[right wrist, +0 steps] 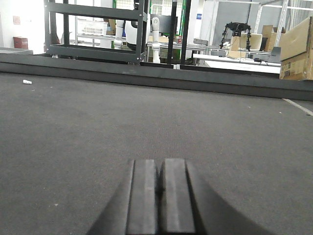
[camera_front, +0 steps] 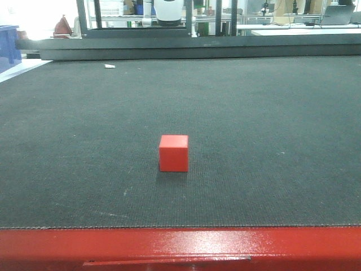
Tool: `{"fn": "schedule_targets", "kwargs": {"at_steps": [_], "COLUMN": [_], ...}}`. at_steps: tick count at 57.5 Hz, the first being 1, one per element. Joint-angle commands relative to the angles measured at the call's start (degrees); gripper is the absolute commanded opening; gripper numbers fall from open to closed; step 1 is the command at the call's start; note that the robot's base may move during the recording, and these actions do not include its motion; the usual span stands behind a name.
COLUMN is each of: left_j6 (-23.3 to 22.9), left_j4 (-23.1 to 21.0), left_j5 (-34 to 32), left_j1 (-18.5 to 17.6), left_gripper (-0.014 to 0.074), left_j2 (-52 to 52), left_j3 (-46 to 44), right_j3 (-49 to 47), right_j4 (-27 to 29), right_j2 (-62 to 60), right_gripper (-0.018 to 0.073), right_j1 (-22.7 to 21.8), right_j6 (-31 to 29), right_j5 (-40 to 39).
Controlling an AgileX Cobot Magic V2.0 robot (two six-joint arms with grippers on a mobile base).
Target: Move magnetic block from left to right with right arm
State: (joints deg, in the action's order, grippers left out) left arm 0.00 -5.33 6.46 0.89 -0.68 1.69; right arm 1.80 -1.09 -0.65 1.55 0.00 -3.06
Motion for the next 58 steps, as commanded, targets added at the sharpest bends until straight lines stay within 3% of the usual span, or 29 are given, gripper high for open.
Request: {"fn": "schedule_targets", "kwargs": {"at_steps": [1, 39, 58], "left_j6": [0.00, 0.00, 0.00], "left_j4": [-0.51, -0.51, -0.51], "left_j5": [-4.87, -4.87, -4.87], "left_j1": [0.03, 0.03, 0.03], "left_gripper": [-0.0126, -0.0126, -0.0126], "left_j2": [-0.71, -0.71, -0.71], "left_j3": [0.45, 0.45, 0.45], "right_j3": [-0.04, -0.71, -16.40], "right_j4": [-0.53, -0.53, -0.53], "right_j2": [-1.19, -1.19, 8.32], "right_gripper": [0.0031, 0.0031, 0.0031], "right_j1": [0.20, 0.20, 0.31], "right_j6": [-0.40, -0.34, -0.34], "right_j5": [-5.28, -6.96, 14.47]}}
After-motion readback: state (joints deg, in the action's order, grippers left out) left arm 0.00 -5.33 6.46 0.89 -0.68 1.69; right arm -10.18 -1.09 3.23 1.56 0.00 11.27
